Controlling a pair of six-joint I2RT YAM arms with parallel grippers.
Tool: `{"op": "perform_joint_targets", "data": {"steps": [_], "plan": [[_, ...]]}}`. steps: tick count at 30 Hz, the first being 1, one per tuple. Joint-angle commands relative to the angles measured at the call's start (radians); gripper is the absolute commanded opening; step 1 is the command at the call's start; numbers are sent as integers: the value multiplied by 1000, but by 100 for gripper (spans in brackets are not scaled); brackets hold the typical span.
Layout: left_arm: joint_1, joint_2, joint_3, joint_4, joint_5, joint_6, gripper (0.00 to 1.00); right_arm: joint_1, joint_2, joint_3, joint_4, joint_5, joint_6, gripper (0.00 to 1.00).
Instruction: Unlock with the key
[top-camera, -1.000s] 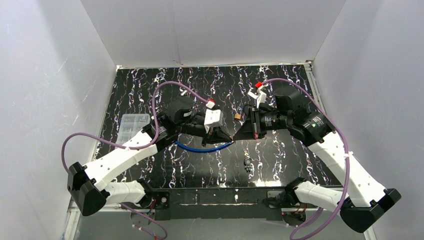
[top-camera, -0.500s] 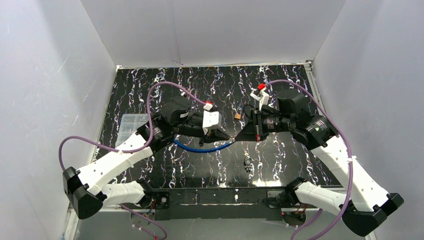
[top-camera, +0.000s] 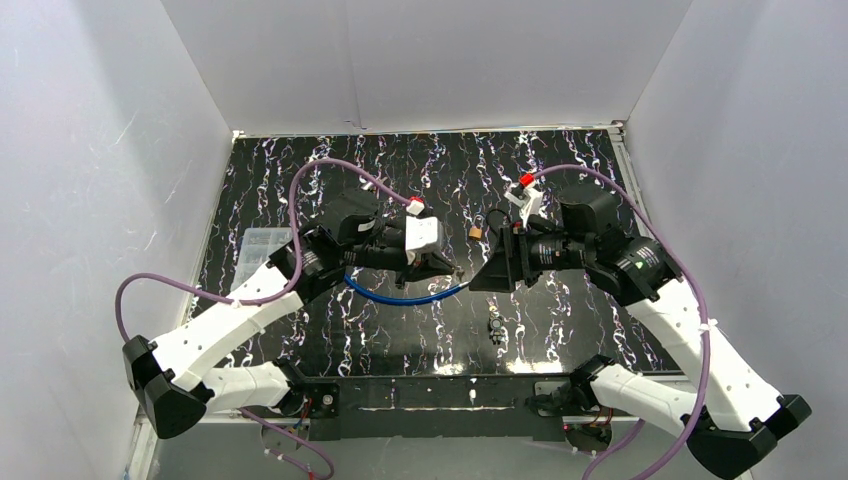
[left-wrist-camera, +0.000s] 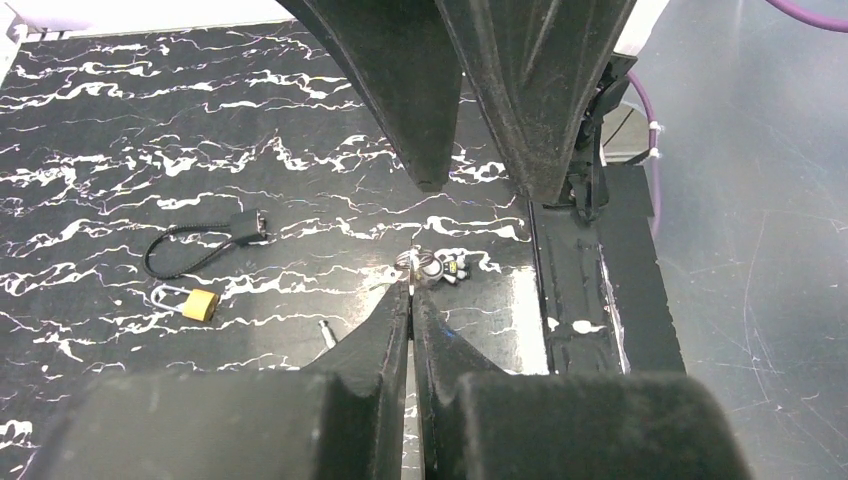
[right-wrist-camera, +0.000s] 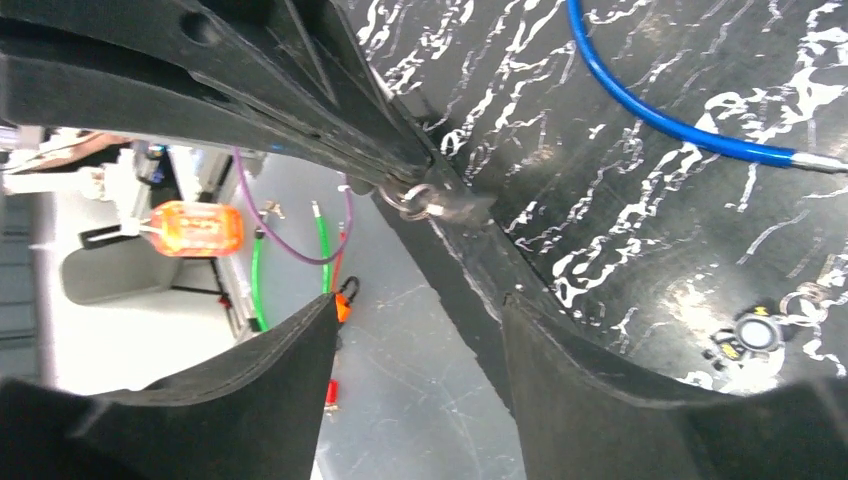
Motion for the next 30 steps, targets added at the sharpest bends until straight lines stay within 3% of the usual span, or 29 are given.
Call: {"op": "perform_joint_targets", "data": {"steps": [1, 10, 16, 30], "plan": [[3, -5, 66, -63, 9, 28, 0, -4, -25, 74, -45, 106, -108, 70], [3, 46, 167, -225, 98, 14, 0, 20, -93, -18, 323, 131, -196, 71], [3, 69, 201, -257, 107, -12, 0, 94, -76, -8, 368, 141, -259, 66], [3, 89, 250, -292, 100, -16, 0, 226, -28, 20, 251, 195, -330, 22]]}}
